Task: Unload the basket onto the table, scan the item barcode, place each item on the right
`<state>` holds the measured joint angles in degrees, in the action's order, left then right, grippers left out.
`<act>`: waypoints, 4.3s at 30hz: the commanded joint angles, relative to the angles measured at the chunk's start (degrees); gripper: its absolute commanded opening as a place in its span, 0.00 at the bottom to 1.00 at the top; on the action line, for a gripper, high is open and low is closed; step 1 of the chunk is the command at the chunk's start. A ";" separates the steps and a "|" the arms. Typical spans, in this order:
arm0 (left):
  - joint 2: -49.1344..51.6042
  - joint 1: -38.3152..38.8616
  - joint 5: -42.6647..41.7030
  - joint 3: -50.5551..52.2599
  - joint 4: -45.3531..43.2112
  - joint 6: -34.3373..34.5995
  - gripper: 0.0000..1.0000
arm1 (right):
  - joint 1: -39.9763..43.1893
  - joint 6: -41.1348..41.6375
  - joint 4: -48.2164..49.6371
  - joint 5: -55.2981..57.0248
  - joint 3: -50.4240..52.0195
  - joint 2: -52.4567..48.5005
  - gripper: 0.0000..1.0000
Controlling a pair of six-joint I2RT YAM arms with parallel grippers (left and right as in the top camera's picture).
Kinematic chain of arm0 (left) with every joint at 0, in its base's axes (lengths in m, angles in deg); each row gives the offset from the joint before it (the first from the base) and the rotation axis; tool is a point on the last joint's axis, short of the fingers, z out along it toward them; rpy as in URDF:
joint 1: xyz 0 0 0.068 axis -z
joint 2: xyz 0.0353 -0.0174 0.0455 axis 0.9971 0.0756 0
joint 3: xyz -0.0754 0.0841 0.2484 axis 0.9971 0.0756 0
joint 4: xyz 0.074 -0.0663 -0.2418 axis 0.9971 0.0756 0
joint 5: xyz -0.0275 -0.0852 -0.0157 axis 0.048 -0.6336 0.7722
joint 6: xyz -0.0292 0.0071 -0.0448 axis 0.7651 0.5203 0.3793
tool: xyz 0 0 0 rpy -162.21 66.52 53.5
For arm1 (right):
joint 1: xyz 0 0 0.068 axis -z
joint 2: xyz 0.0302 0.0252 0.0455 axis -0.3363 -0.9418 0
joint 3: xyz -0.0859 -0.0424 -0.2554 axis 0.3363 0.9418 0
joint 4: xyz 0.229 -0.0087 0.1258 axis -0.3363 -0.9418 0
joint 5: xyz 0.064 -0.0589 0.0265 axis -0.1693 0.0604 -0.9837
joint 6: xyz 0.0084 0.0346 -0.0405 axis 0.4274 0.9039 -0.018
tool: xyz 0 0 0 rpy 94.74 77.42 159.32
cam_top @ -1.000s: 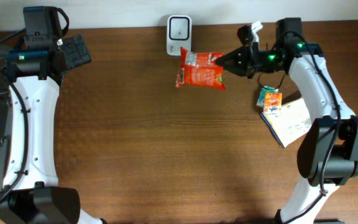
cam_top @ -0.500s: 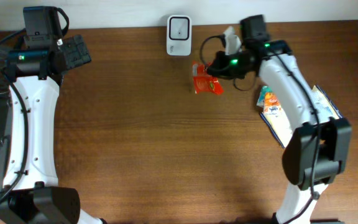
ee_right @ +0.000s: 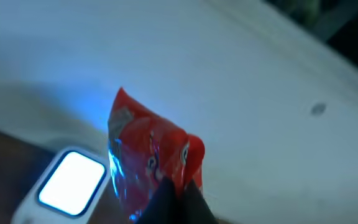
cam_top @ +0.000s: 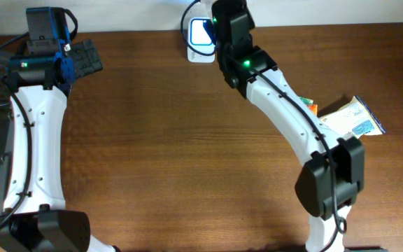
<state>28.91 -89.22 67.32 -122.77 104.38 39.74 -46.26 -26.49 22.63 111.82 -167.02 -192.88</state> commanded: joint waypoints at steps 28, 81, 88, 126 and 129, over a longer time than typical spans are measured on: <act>-1.40 0.00 0.44 -1.09 0.09 -0.92 0.99 | -2.71 -44.94 39.98 8.44 -0.90 -19.21 0.04; -1.40 0.00 0.44 -1.09 0.09 -0.92 0.99 | 11.72 10.12 -50.80 -42.29 -3.08 -26.99 0.70; -1.40 0.00 0.44 -1.09 0.09 -0.92 0.99 | 11.72 10.14 -56.17 -51.19 -1.44 -26.97 0.04; -1.40 0.02 0.44 -1.09 0.09 -0.92 0.99 | -3.48 -29.16 -8.48 12.31 -32.06 -26.34 0.04; -1.40 0.00 0.44 -1.09 0.09 -0.92 0.99 | -3.54 -29.35 -8.50 11.45 -32.00 -26.34 0.04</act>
<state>28.91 -89.22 67.32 -122.84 104.36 39.74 -49.60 -53.33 13.34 121.96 -199.18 -219.98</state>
